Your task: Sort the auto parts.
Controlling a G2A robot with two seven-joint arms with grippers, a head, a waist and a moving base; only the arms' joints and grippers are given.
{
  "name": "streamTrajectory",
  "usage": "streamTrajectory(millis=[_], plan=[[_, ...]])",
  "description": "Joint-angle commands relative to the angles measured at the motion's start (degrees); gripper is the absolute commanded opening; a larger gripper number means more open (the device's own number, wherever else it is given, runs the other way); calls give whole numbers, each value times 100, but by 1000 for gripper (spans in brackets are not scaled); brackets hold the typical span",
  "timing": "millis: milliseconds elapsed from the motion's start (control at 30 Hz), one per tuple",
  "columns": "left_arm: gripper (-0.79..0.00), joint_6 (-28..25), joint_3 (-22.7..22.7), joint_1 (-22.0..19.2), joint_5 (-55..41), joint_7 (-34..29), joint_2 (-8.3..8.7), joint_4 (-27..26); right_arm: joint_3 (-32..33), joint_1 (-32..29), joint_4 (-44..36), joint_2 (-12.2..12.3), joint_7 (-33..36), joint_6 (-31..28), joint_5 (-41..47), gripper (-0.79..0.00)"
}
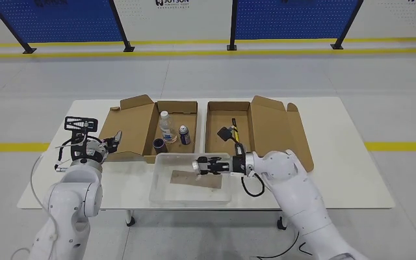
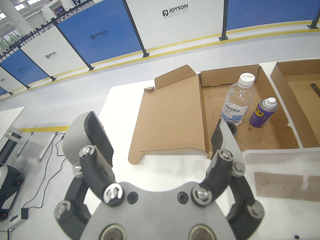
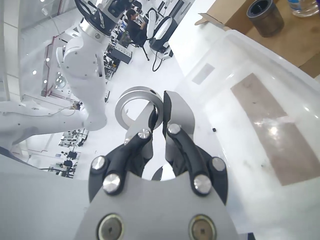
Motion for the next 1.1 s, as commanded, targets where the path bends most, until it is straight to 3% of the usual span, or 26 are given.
streamTrajectory(millis=[0, 167, 467, 633, 800, 867, 1067], plan=[[0, 0, 0, 0, 0, 0, 0, 0, 40, 54, -67, 34, -112, 27, -300, -785], [0, 0, 0, 0, 0, 0, 0, 0, 269, 170, -437, 158, -797, 412, -1753, -785], [0, 0, 0, 0, 0, 0, 0, 0, 449, 287, -778, 285, -2085, 2066, -4330, -785], [0, 0, 0, 0, 0, 0, 0, 0, -5, 682, -50, 221, -2267, 2713, -5349, -785], [0, 0, 0, 0, 0, 0, 0, 0, -598, 1105, 836, 35, -2250, 3101, -5592, -785], [0, 0, 0, 0, 0, 0, 0, 0, -763, 1288, 1198, -63, -2285, 3086, -5379, -785], [0, 0, 0, 0, 0, 0, 0, 0, -1527, 1802, 2138, -340, -2157, 2989, -5824, -785]])
